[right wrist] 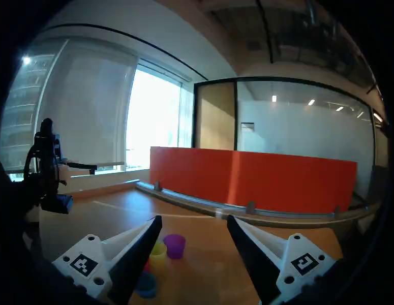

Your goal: Pour water

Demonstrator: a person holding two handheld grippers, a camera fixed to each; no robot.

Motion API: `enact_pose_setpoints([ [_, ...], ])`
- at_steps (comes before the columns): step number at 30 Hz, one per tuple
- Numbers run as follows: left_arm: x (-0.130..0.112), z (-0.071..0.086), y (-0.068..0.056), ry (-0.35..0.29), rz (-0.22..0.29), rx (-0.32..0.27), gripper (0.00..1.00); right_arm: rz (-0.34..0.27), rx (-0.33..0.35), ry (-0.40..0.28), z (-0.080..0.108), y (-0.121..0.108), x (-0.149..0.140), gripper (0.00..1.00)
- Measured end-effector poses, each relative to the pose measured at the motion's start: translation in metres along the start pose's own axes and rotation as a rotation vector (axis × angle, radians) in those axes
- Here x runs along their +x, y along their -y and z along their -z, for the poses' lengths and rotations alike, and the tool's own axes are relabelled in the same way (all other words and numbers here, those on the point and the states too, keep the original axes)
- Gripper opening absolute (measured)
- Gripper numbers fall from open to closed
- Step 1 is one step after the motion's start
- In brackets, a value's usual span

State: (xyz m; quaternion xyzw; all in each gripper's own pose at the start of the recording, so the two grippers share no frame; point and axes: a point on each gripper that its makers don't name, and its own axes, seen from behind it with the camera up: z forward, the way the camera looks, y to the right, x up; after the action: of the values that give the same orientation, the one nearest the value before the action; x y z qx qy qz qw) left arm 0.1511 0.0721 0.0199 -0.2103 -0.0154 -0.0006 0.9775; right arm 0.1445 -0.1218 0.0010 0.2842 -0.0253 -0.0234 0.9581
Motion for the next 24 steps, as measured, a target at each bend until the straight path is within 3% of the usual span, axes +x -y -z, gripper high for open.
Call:
enact_pose_setpoints([
  [8,-0.003,-0.003,0.003,0.004,0.001,-0.002,0.87,0.029,0.104,0.104,-0.002,0.019,-0.027,1.00],
  [24,-0.012,-0.007,0.004,0.020,-0.020,-0.002,0.87,0.058,0.224,0.244,-0.003,0.037,-0.061,0.99],
])
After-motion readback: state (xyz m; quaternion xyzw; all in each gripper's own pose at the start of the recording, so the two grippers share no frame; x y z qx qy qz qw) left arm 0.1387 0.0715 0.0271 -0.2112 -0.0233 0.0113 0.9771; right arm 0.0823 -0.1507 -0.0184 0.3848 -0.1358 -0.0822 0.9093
